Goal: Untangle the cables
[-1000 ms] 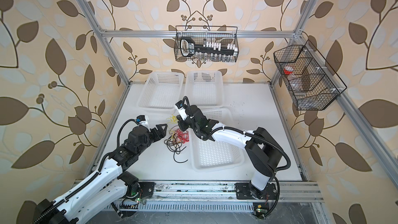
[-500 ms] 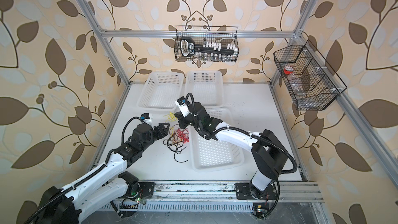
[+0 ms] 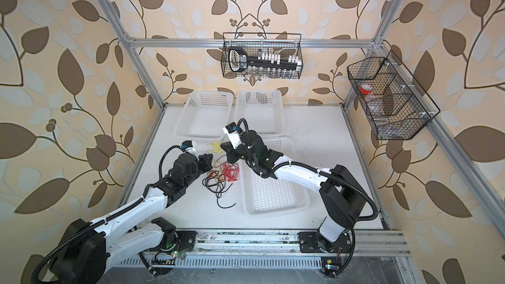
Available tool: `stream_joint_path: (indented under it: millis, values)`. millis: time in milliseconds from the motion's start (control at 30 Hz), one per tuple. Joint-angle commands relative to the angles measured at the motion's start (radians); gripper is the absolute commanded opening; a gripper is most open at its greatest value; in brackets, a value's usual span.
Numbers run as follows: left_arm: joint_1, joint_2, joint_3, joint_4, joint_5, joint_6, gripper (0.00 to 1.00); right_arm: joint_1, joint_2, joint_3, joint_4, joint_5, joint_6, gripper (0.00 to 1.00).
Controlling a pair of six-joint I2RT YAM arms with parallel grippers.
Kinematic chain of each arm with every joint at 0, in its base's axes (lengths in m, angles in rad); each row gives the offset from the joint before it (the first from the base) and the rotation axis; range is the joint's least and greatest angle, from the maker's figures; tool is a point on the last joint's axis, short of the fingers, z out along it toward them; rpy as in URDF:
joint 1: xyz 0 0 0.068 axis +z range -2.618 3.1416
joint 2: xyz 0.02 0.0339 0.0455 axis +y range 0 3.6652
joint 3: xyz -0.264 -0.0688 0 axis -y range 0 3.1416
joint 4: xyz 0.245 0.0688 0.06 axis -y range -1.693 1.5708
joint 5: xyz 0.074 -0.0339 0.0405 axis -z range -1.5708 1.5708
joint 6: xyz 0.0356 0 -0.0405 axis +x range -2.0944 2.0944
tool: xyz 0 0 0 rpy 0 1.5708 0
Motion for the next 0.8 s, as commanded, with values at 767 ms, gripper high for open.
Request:
stream_joint_path:
  millis: [767]
  values:
    - [0.006, -0.141, -0.012, -0.045, -0.133, 0.071, 0.00, -0.165, -0.166, -0.168, 0.087, -0.052, 0.001, 0.02]
